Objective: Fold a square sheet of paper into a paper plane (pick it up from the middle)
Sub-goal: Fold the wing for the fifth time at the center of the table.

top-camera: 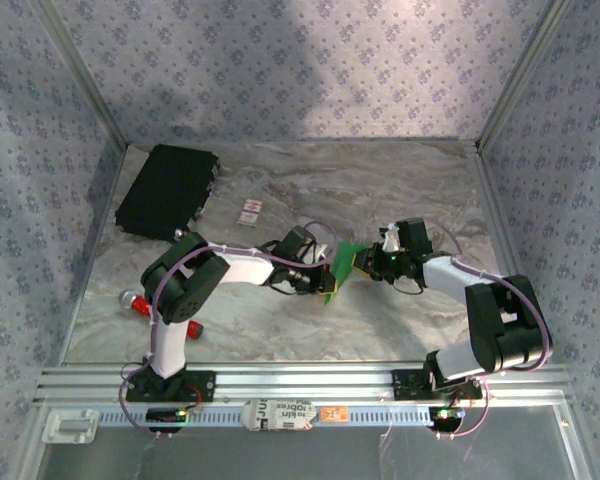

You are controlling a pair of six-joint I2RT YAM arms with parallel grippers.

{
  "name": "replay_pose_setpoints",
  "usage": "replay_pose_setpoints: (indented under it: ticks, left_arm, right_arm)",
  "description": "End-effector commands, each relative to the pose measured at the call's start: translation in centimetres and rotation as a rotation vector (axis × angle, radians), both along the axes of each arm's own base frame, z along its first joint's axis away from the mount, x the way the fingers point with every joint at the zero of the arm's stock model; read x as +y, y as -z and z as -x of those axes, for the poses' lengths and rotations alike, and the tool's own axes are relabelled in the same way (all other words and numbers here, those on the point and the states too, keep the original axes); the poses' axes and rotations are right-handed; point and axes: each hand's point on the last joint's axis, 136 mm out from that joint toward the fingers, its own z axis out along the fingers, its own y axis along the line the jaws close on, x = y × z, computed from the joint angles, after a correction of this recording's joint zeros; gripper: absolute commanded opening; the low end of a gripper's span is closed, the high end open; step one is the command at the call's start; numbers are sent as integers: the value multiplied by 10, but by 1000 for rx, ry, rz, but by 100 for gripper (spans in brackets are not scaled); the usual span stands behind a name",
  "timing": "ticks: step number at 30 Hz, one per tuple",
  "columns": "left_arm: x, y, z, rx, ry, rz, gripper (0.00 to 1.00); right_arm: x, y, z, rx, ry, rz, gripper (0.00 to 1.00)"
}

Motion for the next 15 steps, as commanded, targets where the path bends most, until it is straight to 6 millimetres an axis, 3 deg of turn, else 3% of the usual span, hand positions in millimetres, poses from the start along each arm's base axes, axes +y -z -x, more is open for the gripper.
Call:
replay_pose_setpoints:
  ticks: [1,15]
  left_arm:
    - [-6,-9,-4,22,-51,-15,0]
    - [-17,6,1,67,-42,-12,0]
  right_arm:
    - [1,-8,-3,-34,3,-11,17]
    - [12,-7,-1,-37,-20,-74,11]
